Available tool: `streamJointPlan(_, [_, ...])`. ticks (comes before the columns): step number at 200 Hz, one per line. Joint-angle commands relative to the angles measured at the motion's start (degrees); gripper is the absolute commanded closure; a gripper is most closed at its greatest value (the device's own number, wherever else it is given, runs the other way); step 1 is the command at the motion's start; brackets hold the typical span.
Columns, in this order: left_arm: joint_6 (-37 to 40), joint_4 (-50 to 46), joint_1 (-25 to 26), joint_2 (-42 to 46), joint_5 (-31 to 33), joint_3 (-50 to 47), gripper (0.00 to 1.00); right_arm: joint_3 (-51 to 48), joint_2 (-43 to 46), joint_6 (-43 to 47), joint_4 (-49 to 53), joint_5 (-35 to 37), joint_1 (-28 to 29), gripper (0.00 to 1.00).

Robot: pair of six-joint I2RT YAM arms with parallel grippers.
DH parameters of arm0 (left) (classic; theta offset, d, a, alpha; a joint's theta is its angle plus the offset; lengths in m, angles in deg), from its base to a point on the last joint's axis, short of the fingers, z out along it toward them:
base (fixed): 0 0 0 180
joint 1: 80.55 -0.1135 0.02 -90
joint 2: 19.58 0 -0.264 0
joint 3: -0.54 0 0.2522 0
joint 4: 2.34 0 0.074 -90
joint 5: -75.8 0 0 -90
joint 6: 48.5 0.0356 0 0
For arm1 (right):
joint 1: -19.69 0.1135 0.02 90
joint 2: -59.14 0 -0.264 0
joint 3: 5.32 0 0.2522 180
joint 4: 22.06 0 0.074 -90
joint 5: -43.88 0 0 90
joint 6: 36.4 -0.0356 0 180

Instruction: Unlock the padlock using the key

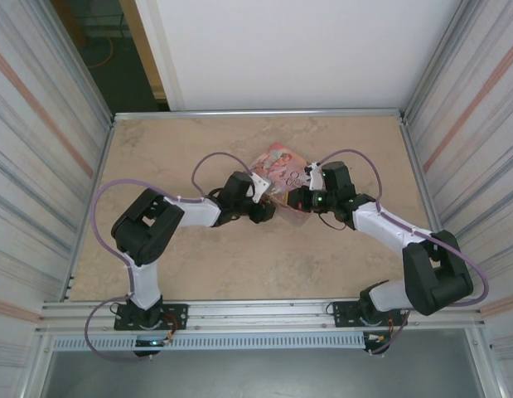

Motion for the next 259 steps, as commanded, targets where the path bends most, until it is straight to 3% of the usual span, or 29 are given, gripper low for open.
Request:
streamJointPlan(1, [0.2, -0.2, -0.1, -1.2, 1.3, 1.6, 0.57, -0.1, 1.6, 1.9, 0.7, 0.9, 0.0, 1.00])
streamJointPlan(53, [-0.2, 1.8, -0.6, -1.3, 0.4, 1.3, 0.60, -0.1, 1.5, 1.9, 0.6, 1.0, 0.0, 1.00])
streamJointPlan(133, [-1.3, 1.9, -0.6, 2.1, -1.6, 0.0, 0.73, -0.7, 2.7, 2.6, 0.9, 1.2, 0.3, 1.00])
streamJointPlan(215, [-9.2, -13.8, -0.3, 6.5, -5.2, 4.4, 0.76, -5.0, 8.6, 5.1, 1.7, 6.0, 5.4, 1.00])
streamJointPlan(259, [-16.1, -22.2, -0.4, 6.7, -9.8, 9.2, 0.81, -9.7, 13.7, 6.7, 1.2, 13.6, 11.2, 1.00])
